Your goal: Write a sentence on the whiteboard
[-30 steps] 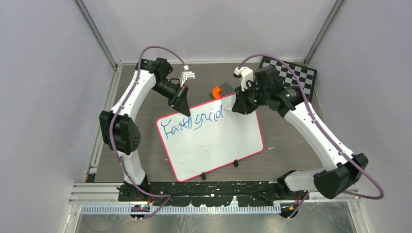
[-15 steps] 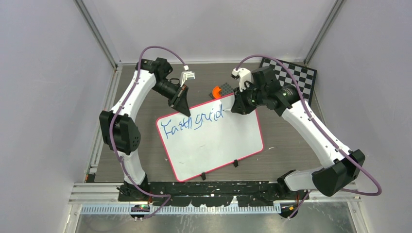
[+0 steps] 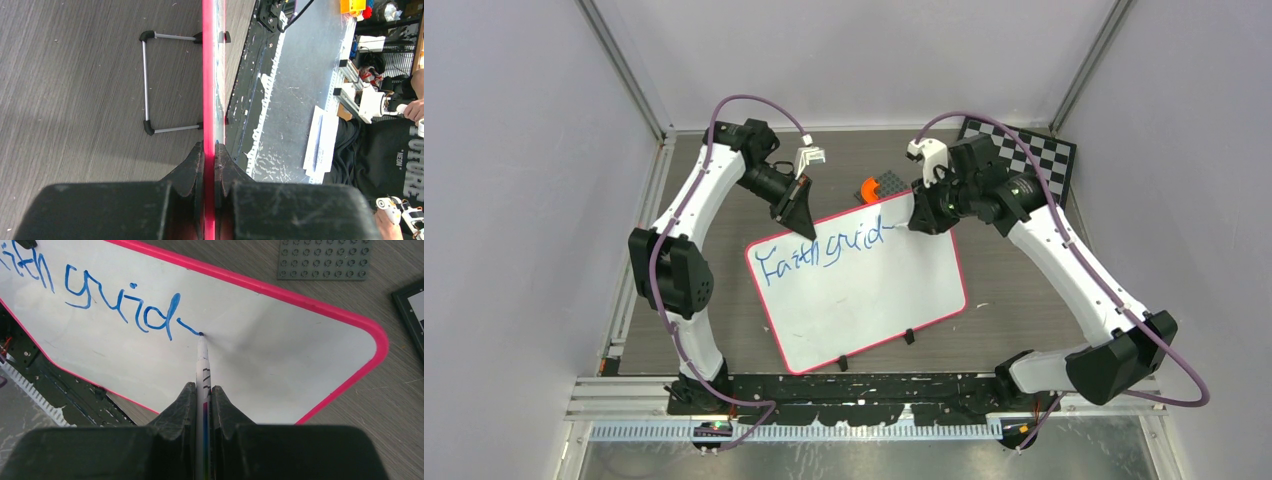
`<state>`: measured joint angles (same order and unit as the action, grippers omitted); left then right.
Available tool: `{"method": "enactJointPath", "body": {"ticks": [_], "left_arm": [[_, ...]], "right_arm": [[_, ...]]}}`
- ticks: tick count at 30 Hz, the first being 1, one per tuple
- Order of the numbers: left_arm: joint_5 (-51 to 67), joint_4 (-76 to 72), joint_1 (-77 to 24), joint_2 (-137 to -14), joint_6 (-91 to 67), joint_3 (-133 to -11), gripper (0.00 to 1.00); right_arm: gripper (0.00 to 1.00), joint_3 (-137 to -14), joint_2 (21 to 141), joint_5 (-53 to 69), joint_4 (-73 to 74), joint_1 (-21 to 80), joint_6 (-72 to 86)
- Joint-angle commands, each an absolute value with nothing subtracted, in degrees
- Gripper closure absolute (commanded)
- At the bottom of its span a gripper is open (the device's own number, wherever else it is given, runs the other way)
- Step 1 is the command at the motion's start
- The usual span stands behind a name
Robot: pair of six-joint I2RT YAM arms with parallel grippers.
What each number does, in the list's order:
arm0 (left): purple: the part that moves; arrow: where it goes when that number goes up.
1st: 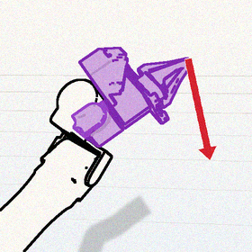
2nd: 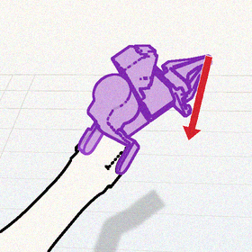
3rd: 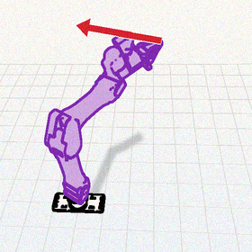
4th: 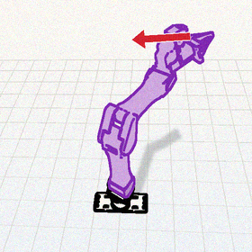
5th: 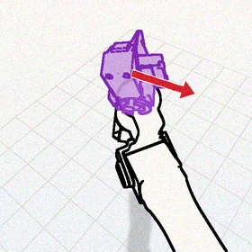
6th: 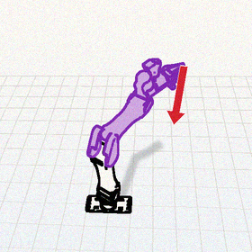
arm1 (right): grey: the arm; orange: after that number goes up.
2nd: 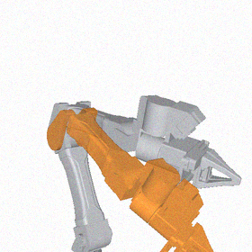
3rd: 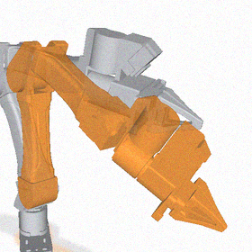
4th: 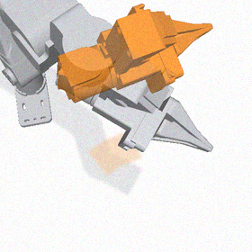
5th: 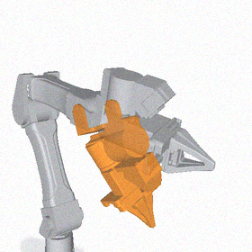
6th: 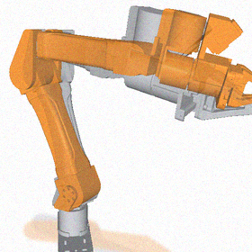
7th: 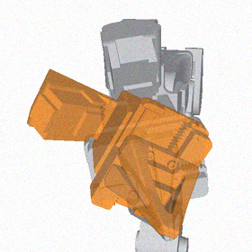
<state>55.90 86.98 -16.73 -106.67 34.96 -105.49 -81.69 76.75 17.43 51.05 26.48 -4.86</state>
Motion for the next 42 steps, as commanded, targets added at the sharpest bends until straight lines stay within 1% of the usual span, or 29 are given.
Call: {"method": "enactJointPath", "body": {"ticks": [1,10,26,42], "left_arm": [[49.48,89.47,-19.51,-108.1,38.36,-103.14,1.0],[49.39,89.37,-19.51,-107.93,38.4,-103.02,1.0],[49.06,89.3,-19.51,-107.84,38.5,-102.52,1.0],[48.94,89.29,-19.51,-107.75,38.62,-102.21,1.0]], "right_arm": [[1.0,-85.29,77.08,14.39,49.49,25.84,-6.01],[1.0,-85.44,78.17,16.88,48.42,26.1,-4.21],[1.0,-84.03,79.19,16.25,46.79,29.68,-3.16],[1.0,-78.11,75.05,13.47,47.95,29.73,-4.61]]}}
